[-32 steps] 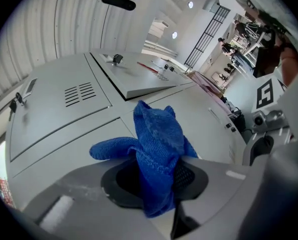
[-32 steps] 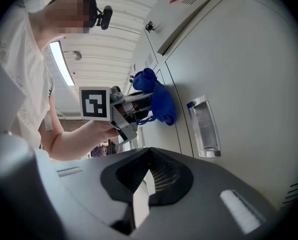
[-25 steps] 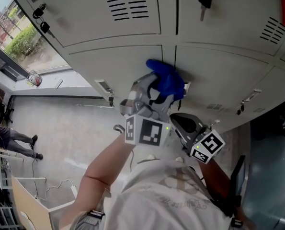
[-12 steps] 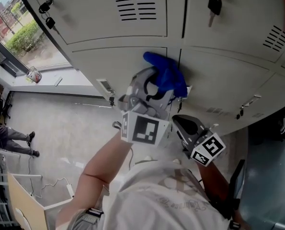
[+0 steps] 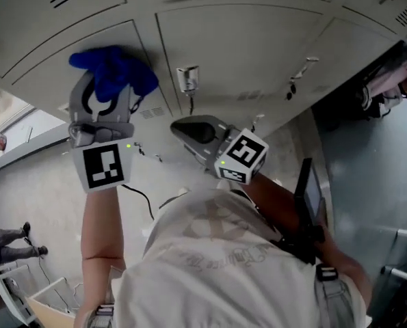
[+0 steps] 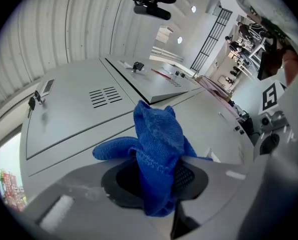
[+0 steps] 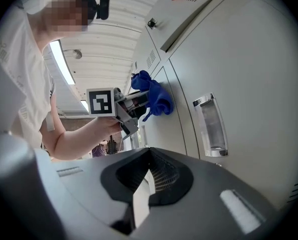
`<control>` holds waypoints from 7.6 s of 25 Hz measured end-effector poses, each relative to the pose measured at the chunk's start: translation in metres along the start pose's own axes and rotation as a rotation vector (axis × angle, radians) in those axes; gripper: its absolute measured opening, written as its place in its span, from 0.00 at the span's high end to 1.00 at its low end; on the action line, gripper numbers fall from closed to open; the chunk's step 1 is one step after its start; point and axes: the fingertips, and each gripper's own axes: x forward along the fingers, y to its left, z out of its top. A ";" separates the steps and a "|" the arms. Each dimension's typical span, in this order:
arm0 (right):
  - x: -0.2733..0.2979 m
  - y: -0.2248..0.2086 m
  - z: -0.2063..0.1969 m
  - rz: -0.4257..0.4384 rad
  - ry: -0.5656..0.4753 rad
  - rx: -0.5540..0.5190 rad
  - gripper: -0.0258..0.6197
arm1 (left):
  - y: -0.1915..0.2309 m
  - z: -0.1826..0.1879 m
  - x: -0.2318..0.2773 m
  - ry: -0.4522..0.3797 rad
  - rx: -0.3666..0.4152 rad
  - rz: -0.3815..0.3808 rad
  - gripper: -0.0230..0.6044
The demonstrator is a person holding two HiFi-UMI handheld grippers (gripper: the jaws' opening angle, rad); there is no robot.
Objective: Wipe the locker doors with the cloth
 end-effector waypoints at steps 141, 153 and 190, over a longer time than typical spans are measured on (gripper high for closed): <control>-0.058 -0.028 -0.020 0.004 0.044 0.075 0.95 | -0.118 -0.059 0.009 0.162 0.382 -0.074 0.78; -0.073 -0.025 -0.026 0.005 0.060 0.080 0.95 | -0.154 -0.108 -0.003 0.227 0.284 -0.110 0.78; -0.107 0.023 -0.053 -0.067 0.052 0.066 0.95 | -0.228 -0.132 -0.121 0.314 -0.634 -0.320 0.77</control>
